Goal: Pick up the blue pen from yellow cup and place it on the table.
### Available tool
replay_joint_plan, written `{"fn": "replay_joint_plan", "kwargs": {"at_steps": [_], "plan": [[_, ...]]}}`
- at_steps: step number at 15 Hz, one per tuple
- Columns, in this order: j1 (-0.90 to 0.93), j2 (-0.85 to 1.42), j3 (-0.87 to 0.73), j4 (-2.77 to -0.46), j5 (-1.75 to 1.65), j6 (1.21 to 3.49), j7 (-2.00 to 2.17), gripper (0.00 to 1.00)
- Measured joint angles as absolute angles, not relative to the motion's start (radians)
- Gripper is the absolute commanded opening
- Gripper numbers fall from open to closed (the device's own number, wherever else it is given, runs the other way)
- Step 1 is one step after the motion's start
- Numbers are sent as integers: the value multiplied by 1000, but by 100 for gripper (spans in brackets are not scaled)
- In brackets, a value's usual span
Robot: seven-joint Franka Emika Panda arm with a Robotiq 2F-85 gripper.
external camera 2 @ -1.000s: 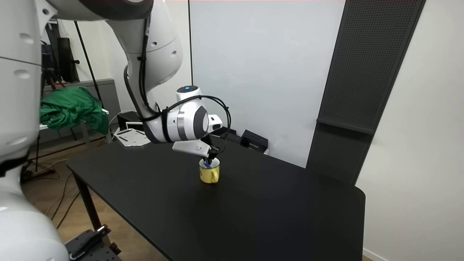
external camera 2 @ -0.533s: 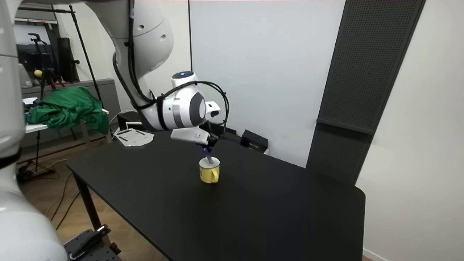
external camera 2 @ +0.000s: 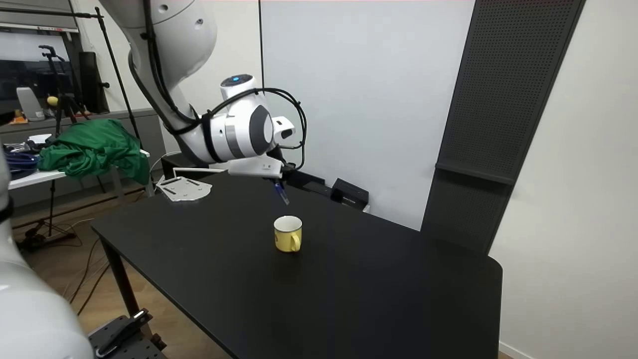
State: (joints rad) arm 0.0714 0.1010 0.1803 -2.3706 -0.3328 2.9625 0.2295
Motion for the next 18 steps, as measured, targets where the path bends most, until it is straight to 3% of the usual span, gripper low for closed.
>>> {"fn": "replay_joint_plan", "kwargs": {"at_steps": [10, 18], "plan": [[94, 167, 239, -2439, -227, 3152, 77, 4], [-44, 296, 374, -2438, -194, 3170, 23, 4]]}}
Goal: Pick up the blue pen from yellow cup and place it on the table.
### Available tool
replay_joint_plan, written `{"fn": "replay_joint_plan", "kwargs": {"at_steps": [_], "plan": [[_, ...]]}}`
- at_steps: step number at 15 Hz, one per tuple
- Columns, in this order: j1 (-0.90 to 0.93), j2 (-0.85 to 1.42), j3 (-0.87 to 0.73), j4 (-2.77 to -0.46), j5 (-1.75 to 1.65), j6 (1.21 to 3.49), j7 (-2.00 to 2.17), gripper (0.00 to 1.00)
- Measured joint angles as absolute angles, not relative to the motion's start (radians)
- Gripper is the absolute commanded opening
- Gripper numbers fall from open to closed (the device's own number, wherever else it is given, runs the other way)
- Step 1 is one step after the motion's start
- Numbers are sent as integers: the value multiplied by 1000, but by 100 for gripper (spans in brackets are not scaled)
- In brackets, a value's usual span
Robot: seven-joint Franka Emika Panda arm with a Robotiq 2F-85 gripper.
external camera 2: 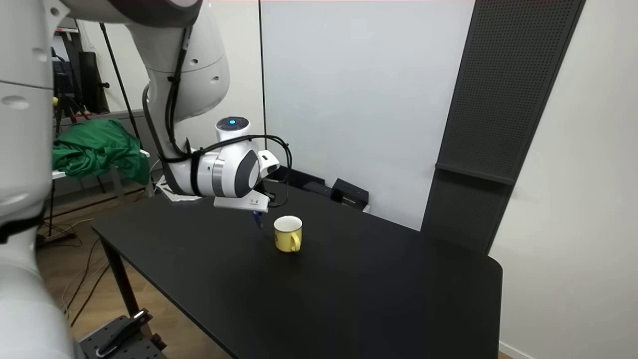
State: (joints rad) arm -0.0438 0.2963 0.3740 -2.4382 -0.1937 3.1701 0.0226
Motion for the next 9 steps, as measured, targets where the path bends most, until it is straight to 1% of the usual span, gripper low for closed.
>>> {"fn": "replay_joint_plan", "kwargs": {"at_steps": [3, 4, 5, 9], "plan": [[-95, 323, 399, -2432, -194, 3171, 7, 4], [-109, 330, 405, -2430, -194, 3171, 0, 43], [-123, 336, 411, -2427, -194, 3171, -4, 44], [-158, 351, 425, -2420, -195, 3169, -11, 70]]}}
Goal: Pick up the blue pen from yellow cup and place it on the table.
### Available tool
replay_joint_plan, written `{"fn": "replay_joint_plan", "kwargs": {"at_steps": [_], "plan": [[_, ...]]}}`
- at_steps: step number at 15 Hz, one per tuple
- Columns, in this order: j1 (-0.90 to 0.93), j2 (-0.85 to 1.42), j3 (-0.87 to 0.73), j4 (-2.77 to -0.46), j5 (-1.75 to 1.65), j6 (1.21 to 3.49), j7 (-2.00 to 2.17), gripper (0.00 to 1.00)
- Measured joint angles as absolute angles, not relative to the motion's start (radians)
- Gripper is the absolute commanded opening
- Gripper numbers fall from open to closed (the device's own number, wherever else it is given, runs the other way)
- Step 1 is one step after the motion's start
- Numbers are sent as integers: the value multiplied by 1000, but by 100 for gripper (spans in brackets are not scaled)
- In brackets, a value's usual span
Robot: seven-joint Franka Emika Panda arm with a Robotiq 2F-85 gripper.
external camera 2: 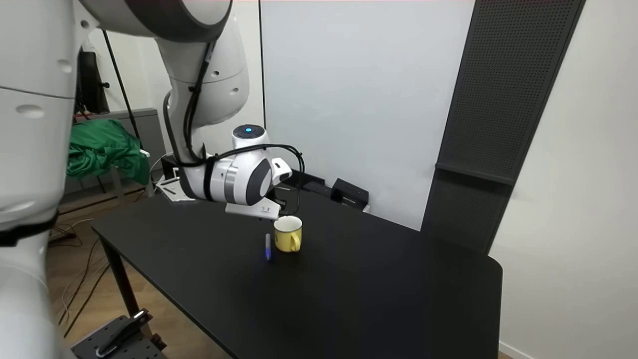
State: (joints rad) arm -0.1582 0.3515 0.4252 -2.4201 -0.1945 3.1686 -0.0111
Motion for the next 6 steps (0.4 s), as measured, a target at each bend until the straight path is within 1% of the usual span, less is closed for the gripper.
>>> {"fn": "replay_joint_plan", "kwargs": {"at_steps": [4, 5, 6], "plan": [[-162, 352, 416, -2413, -192, 3128, -8, 96], [-154, 349, 406, -2409, -168, 3101, -11, 99], [-140, 346, 392, -2404, -135, 3071, -20, 100]]}}
